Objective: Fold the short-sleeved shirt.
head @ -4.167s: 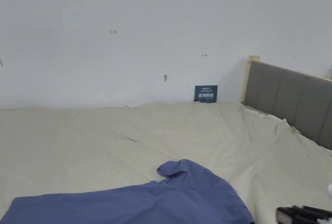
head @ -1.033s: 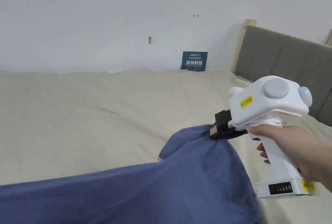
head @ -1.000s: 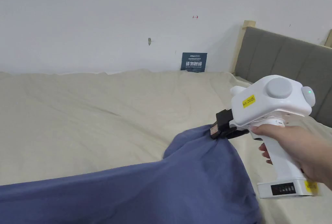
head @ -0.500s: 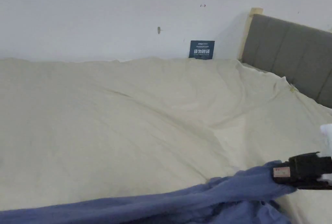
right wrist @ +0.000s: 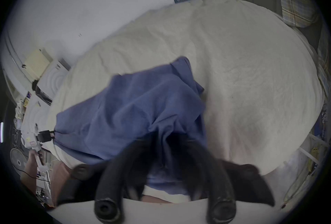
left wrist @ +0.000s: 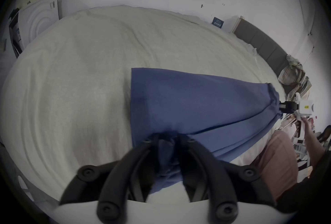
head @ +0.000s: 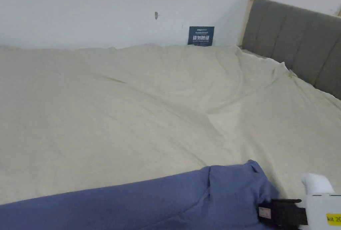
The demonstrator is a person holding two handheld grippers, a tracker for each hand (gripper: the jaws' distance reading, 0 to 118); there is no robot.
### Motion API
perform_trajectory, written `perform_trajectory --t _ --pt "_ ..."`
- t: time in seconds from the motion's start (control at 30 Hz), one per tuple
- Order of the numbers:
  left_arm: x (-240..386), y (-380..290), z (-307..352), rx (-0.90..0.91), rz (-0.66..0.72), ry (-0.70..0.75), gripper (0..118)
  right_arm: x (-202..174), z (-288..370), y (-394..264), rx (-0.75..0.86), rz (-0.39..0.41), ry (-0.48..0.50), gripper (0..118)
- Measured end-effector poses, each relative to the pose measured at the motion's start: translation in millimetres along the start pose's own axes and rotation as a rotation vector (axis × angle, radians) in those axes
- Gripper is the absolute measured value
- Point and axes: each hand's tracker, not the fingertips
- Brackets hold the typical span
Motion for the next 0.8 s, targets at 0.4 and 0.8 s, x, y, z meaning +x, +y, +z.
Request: perform_trajectory --t 0.4,0.8 --pt "78.8 10.5 97.8 0.407 -0.039 0.023 118 -103.6 105.1 7.4 0.476 0.12 0.08 95" --pt "107.4 -21.8 122.0 0.67 -0.023 0.137 0 -211.9 99.1 -8.3 0.627 0.253 0.206 0"
